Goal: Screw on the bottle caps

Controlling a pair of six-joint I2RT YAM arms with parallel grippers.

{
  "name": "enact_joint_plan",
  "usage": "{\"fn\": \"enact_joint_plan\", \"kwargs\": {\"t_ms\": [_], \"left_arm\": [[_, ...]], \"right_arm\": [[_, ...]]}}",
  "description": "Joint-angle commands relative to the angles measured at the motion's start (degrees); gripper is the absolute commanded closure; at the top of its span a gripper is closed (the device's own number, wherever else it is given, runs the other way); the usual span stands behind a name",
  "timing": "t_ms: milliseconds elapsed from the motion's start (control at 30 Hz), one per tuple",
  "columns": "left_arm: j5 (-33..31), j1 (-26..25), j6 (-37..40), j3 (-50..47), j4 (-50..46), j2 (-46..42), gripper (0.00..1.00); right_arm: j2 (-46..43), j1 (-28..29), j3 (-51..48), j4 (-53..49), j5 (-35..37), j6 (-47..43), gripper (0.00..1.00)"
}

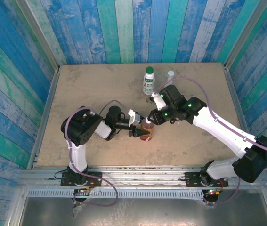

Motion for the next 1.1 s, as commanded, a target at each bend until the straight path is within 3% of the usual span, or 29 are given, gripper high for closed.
{"fn": "enact_joint_plan", "kwargs": {"t_ms": [0,167,767,1067], "left_arm": [[-0.25,-0.33,-0.03,-1.0,-6.15,1.81,0.46],[-0.16,-0.32,0.1,-1.08,-6.12,1.76,0.46],[-0.27,-0.14,0.25,-1.51,-5.89,1.3,0.46],[-0.27,-0.05,0.11,-1.44,-5.97,1.57,0.46]], "right_arm": [[-0.05,-0.85,0.49,-1.02,2.29,0.71,0.7],[0.9,-1.02,0.68,-0.54,3.2,1.46,0.75],[2.16,-1.09,1.43,-2.52,2.22,0.53,0.75],[-0.31,-0.94,1.07,-1.88,-1.95,-0.31,0.65]]}}
